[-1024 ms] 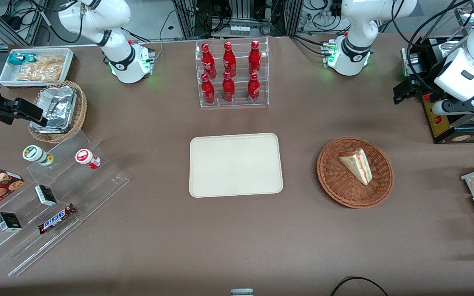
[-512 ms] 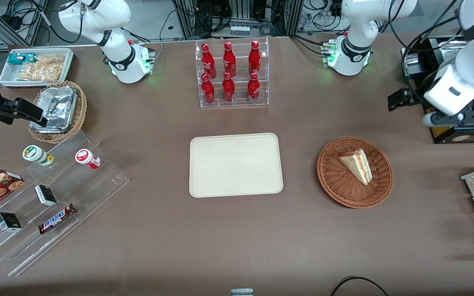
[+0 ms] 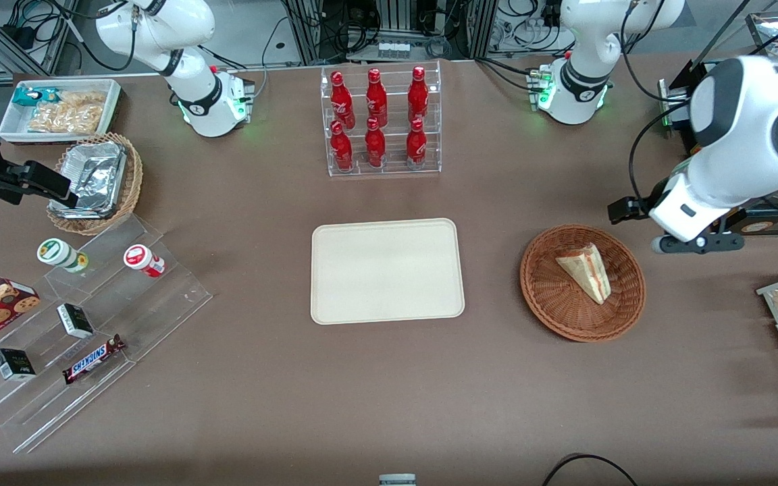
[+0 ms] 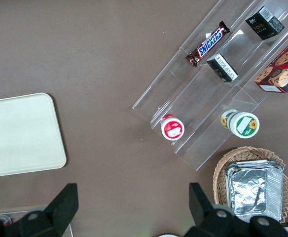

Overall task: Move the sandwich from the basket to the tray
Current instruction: 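Move the left gripper over the wicker basket holding the wrapped sandwich, then lower the left gripper and grasp the wrapped sandwich upright, then lift the sandwich and carry it with the left gripper to the beige tray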

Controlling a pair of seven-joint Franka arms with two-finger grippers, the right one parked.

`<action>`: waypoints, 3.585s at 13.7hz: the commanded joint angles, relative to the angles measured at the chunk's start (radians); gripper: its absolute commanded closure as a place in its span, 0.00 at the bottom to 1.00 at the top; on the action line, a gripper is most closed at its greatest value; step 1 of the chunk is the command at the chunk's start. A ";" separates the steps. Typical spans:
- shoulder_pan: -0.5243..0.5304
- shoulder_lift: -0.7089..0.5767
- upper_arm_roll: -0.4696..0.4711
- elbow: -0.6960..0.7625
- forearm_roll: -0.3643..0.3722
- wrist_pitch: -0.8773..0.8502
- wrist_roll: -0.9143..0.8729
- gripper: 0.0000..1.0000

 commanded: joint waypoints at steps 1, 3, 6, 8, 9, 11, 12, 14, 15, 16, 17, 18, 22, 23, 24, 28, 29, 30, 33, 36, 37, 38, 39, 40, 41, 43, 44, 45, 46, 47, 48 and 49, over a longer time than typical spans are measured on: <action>0.003 -0.025 -0.004 -0.122 0.016 0.148 0.005 0.00; 0.003 -0.027 -0.004 -0.223 0.016 0.297 -0.005 0.00; 0.003 -0.002 -0.004 -0.258 0.014 0.359 -0.132 0.00; 0.003 0.016 -0.004 -0.258 0.007 0.363 -0.247 0.00; 0.003 0.029 -0.005 -0.258 0.000 0.374 -0.322 0.00; 0.000 0.047 -0.005 -0.258 0.000 0.408 -0.521 0.00; 0.000 0.052 -0.007 -0.259 0.000 0.414 -0.577 0.00; 0.001 0.062 -0.007 -0.267 -0.004 0.442 -0.626 0.00; 0.001 0.079 -0.007 -0.267 -0.004 0.460 -0.674 0.00; 0.000 0.093 -0.007 -0.268 -0.004 0.487 -0.721 0.00; 0.000 0.102 -0.007 -0.269 -0.004 0.498 -0.754 0.00; 0.000 0.111 -0.007 -0.269 -0.004 0.498 -0.772 0.00; 0.000 0.164 -0.008 -0.267 -0.006 0.520 -0.782 0.00; 0.000 0.182 -0.008 -0.267 -0.010 0.529 -0.791 0.00; -0.002 0.203 -0.008 -0.265 -0.027 0.541 -0.802 0.00; 0.000 0.242 -0.008 -0.265 -0.040 0.580 -0.803 0.00; 0.000 0.245 -0.008 -0.265 -0.041 0.578 -0.803 0.02; 0.000 0.245 -0.008 -0.265 -0.040 0.572 -0.809 0.23; 0.000 0.230 -0.008 -0.261 -0.040 0.543 -0.803 0.87; -0.002 0.201 -0.010 -0.214 -0.038 0.465 -0.803 0.92; -0.009 0.199 -0.011 -0.183 -0.037 0.419 -0.802 0.93; -0.037 0.199 -0.010 -0.149 -0.033 0.366 -0.800 0.94; -0.057 0.200 -0.010 -0.122 -0.024 0.327 -0.791 0.95; -0.086 0.202 -0.010 -0.103 -0.020 0.304 -0.761 0.96; -0.116 0.200 -0.008 -0.097 -0.020 0.302 -0.728 0.97; -0.161 0.208 -0.010 -0.071 -0.007 0.296 -0.667 0.97; -0.181 0.219 -0.010 -0.046 -0.001 0.279 -0.600 0.97; -0.199 0.239 -0.013 -0.010 -0.001 0.249 -0.526 0.97; -0.228 0.260 -0.014 0.029 -0.003 0.224 -0.501 0.97; -0.267 0.286 -0.014 0.070 -0.003 0.213 -0.502 0.97; -0.302 0.312 -0.014 0.110 -0.006 0.210 -0.504 0.97; -0.336 0.338 -0.014 0.145 -0.007 0.205 -0.506 0.97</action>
